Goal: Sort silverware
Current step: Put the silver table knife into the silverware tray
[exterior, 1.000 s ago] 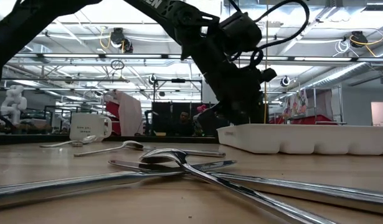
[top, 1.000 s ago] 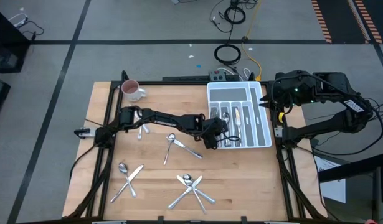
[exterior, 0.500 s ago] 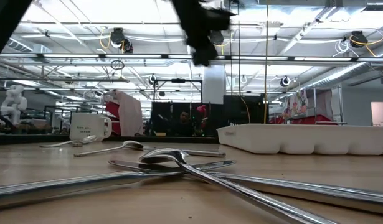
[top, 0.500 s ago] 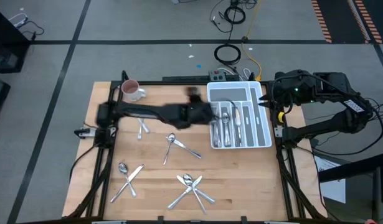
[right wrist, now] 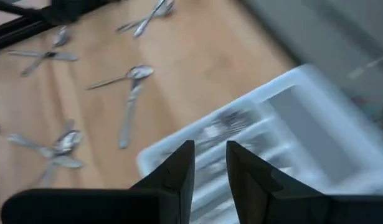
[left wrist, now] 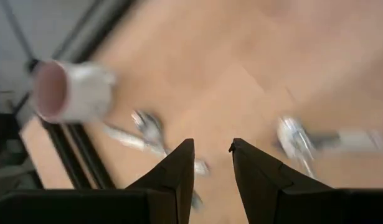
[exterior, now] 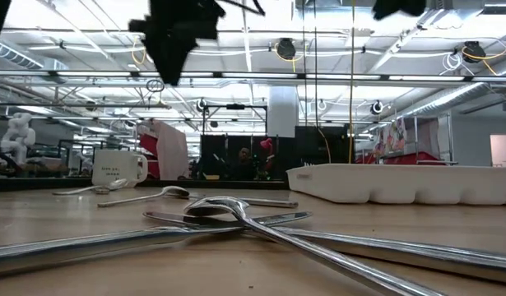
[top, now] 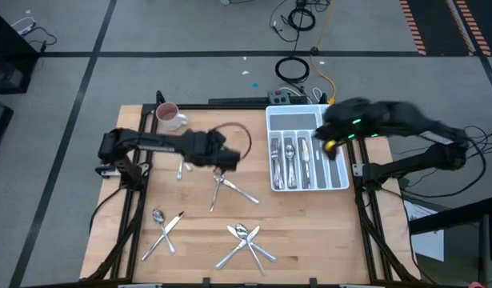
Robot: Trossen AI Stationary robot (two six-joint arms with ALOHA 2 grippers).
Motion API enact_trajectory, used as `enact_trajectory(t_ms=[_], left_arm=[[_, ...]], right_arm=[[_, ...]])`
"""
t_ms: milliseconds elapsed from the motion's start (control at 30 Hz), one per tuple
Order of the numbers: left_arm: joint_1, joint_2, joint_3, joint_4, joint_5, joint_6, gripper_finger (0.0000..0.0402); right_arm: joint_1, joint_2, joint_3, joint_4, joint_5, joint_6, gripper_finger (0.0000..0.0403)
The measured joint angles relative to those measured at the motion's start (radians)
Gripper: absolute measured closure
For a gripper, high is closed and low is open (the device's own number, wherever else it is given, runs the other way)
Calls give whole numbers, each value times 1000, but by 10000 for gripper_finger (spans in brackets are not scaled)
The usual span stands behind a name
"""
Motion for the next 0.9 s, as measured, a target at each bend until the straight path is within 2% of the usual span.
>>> enact_trajectory(t_ms=[133,200,300,367,567,733,900], left_arm=[[-94,-26,-34,-18,45,-65,285],[-127,-52,-45,-15,41,-89,285],[-164,-108,-43,-19,23,-120,285],[-182,-135,-43,-18,2,-124,285],[-234,-242,-44,-20,-63,-116,285],[-272,-304,-44,-19,-88,-63,285],[-285,-336,-44,-18,-102,-37,285]], right_arm=[[54,45,-234,286,-133,145,319],[94,81,-342,490,-197,229,319],[167,170,-449,740,-237,360,319],[217,246,-471,813,-234,430,319],[358,506,-376,841,-167,557,319],[430,716,-180,810,-126,586,319],[485,882,7,684,-121,592,319]])
